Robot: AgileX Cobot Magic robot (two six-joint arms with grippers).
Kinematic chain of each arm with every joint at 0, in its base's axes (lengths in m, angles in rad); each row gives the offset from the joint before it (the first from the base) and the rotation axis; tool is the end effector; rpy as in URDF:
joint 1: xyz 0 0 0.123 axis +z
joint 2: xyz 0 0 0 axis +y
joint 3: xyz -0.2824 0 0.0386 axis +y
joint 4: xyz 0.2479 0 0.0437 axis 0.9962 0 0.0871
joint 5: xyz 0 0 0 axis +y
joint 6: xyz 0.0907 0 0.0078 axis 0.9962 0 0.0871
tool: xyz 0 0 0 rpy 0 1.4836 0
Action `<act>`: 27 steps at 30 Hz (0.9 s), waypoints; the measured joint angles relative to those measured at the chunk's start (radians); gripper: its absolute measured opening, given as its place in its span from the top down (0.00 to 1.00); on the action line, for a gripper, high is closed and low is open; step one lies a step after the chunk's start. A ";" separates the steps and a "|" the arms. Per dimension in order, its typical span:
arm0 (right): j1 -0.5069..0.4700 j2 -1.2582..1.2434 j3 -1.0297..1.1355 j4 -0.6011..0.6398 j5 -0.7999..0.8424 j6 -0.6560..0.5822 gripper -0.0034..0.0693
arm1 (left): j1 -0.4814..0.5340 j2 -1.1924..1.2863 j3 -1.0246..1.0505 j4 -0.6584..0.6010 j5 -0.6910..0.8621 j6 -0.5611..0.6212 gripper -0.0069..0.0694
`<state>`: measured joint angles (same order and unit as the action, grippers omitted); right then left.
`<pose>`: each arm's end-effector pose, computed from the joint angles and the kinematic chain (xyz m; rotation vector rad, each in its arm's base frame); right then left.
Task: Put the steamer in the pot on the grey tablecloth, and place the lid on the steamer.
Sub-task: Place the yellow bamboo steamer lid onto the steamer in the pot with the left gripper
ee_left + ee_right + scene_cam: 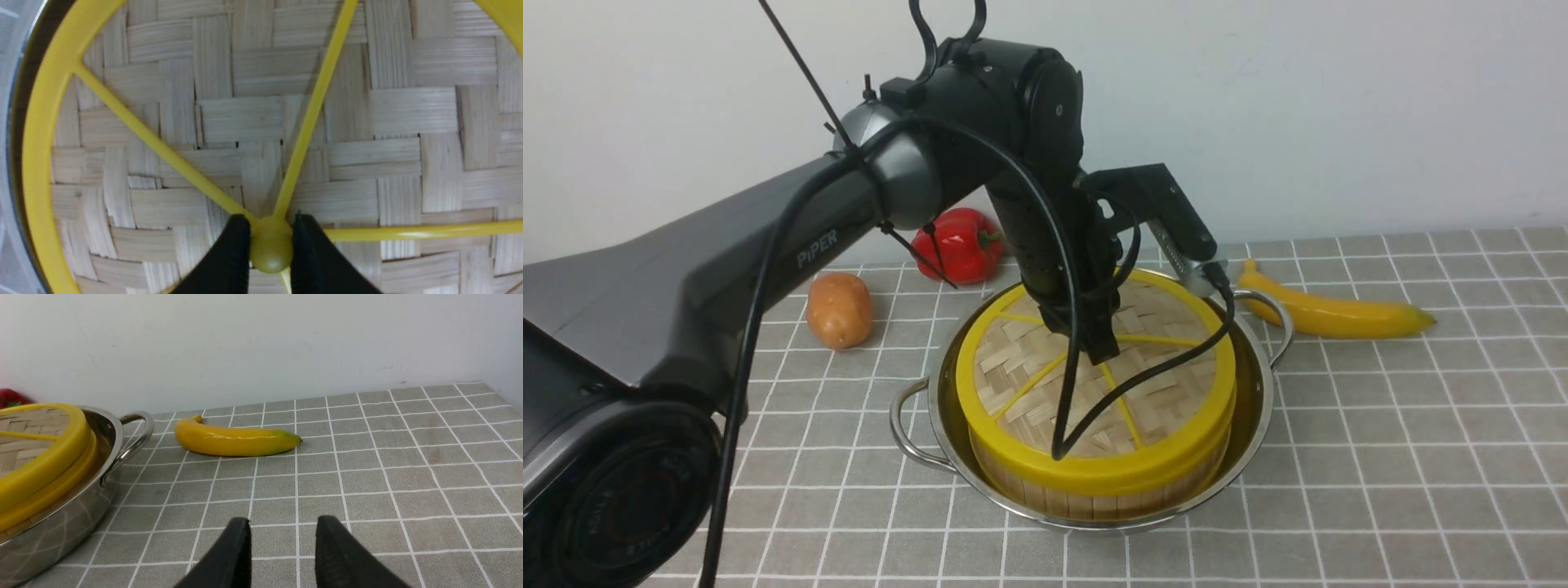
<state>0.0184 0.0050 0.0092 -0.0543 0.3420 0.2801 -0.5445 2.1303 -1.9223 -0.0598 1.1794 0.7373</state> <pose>0.0540 -0.0007 0.1789 0.2063 1.8306 0.1565 0.3895 -0.2418 0.2458 1.6963 2.3106 -0.0457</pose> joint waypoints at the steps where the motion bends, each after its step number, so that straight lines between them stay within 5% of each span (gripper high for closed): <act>1: 0.000 0.000 0.000 0.000 0.000 0.000 0.62 | 0.000 0.000 0.000 -0.003 -0.001 0.003 0.76; 15: 0.000 0.000 0.000 0.000 0.000 0.000 0.62 | 0.001 0.007 0.000 -0.061 -0.059 0.067 0.76; 27: 0.000 0.000 0.000 0.000 0.000 0.000 0.62 | 0.012 0.008 0.000 -0.018 -0.006 -0.042 0.76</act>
<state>0.0184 0.0050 0.0092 -0.0543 0.3420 0.2801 -0.5327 2.1383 -1.9223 -0.0779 1.1733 0.6950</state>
